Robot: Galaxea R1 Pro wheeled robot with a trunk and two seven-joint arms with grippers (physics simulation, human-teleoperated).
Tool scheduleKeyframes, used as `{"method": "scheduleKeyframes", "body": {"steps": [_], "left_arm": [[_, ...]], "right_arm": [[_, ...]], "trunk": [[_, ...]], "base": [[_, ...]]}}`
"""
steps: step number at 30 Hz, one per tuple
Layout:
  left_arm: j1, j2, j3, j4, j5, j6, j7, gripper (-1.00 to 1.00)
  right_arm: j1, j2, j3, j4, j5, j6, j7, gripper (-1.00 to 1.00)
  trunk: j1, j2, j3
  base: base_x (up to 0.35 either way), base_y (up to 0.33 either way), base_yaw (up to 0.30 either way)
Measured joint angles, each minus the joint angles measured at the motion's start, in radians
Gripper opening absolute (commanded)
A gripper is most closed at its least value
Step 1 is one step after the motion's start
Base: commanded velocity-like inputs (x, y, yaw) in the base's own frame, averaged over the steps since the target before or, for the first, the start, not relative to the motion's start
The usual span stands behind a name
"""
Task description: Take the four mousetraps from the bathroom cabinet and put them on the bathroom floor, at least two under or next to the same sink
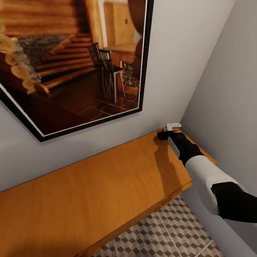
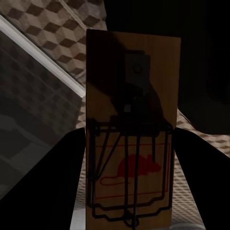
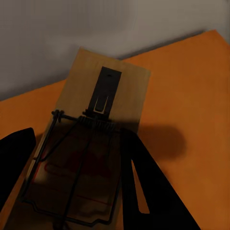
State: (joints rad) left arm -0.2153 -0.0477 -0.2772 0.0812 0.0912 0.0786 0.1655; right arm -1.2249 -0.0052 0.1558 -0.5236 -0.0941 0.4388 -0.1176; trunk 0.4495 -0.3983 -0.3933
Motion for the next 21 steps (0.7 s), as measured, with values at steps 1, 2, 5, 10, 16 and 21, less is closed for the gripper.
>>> {"method": "scheduleKeyframes", "body": {"steps": [1,2,5,10,16,21], "left_arm": [[0.000,0.000,0.000,0.000,0.000,0.000,0.000,-1.00],[0.000,-0.001,0.000,0.000,0.000,0.000,0.000,-1.00],[0.000,-0.002,0.000,0.000,0.000,0.000,0.000,-1.00],[0.000,-0.002,0.000,0.000,0.000,0.000,0.000,-1.00],[0.000,-0.001,0.000,0.000,0.000,0.000,0.000,-1.00],[0.000,-0.001,0.000,0.000,0.000,0.000,0.000,-1.00]], "right_arm": [[0.000,0.000,0.000,0.000,0.000,0.000,0.000,-1.00],[0.000,0.000,0.000,0.000,0.000,0.000,0.000,-1.00],[0.000,0.000,0.000,0.000,0.000,0.000,0.000,-1.00],[0.000,0.000,0.000,0.001,0.000,0.000,0.000,-1.00],[0.000,0.000,0.000,0.002,-0.001,0.000,0.000,-1.00],[0.000,0.000,0.000,0.002,-0.001,0.000,0.000,-1.00]], "trunk": [[0.000,0.000,0.000],[0.000,0.000,0.000],[0.000,0.000,0.000],[0.000,0.000,0.000],[0.000,0.000,0.000],[0.000,0.000,0.000]], "base": [[0.000,0.000,0.000],[-0.006,0.000,0.000],[-0.071,0.000,0.000],[-0.144,0.000,0.000],[-0.133,0.000,0.000],[-0.020,0.000,0.000]]}}
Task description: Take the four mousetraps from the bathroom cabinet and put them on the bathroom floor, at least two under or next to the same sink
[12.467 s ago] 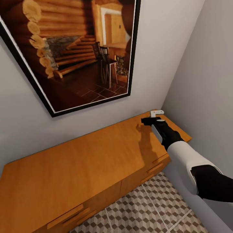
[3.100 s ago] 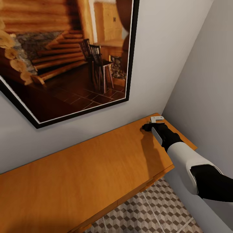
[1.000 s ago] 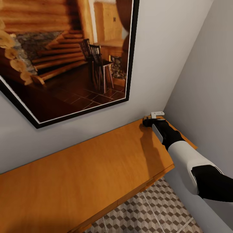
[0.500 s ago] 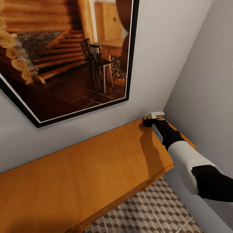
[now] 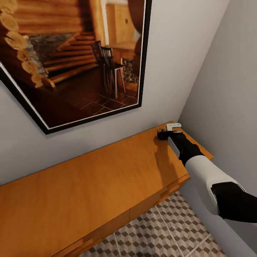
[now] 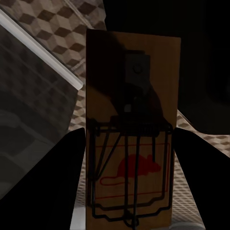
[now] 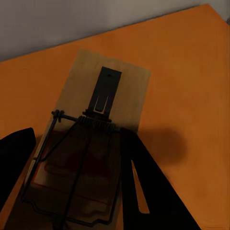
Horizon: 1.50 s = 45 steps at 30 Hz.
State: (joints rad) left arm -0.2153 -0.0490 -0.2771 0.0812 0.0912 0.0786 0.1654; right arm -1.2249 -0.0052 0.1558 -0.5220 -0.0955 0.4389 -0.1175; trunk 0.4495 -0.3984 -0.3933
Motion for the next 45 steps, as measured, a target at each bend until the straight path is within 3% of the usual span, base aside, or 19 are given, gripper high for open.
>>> {"method": "scheduleKeyframes", "body": {"steps": [45], "left_arm": [[0.000,-0.001,0.001,0.000,0.000,0.000,0.000,-1.00]], "right_arm": [[0.000,0.002,0.001,0.002,0.000,0.001,0.000,-1.00]], "trunk": [[0.000,0.000,0.000]], "base": [[0.000,0.000,0.000]]}}
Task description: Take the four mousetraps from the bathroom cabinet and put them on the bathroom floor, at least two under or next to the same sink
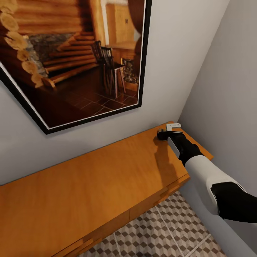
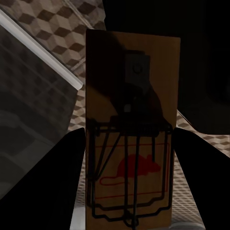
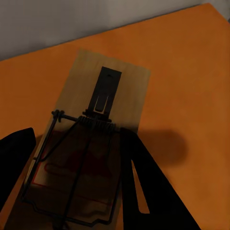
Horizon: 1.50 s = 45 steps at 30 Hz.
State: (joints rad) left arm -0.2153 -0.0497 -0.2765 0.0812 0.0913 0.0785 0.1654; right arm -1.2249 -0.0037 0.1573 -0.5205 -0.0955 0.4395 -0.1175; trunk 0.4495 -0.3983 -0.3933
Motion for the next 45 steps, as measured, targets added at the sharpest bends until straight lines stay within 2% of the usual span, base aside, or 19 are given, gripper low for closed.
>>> {"method": "scheduleKeyframes", "body": {"steps": [16,45], "left_arm": [[0.000,0.000,-0.001,0.000,0.000,0.000,0.000,-1.00],[0.000,-0.003,-0.001,0.000,0.000,0.000,0.000,-1.00]], "right_arm": [[0.000,0.000,0.000,0.000,0.000,0.001,0.000,-1.00],[0.000,0.000,0.000,0.000,0.000,0.000,-0.002,-1.00]], "trunk": [[0.000,0.000,0.000],[0.000,0.000,0.000]], "base": [[-0.011,0.000,0.000],[-0.222,-0.022,0.000]]}}
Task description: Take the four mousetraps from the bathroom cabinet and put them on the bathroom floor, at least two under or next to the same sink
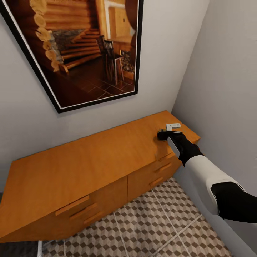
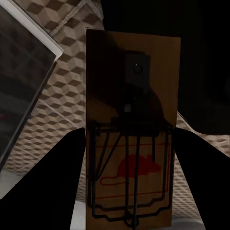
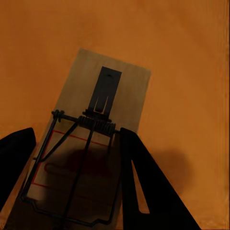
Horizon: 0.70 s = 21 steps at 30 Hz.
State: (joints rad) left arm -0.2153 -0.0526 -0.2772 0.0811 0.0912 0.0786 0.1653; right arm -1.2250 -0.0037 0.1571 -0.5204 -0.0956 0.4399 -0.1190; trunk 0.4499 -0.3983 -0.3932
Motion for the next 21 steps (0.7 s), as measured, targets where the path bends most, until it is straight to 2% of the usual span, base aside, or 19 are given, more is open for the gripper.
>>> {"method": "scheduleKeyframes", "body": {"steps": [21], "left_arm": [[0.000,0.000,0.000,0.000,0.000,0.000,0.000,-1.00]], "right_arm": [[0.000,0.000,0.000,0.000,0.000,0.000,0.000,-1.00]], "trunk": [[0.000,0.000,0.000]], "base": [[-0.233,-0.096,0.000]]}}
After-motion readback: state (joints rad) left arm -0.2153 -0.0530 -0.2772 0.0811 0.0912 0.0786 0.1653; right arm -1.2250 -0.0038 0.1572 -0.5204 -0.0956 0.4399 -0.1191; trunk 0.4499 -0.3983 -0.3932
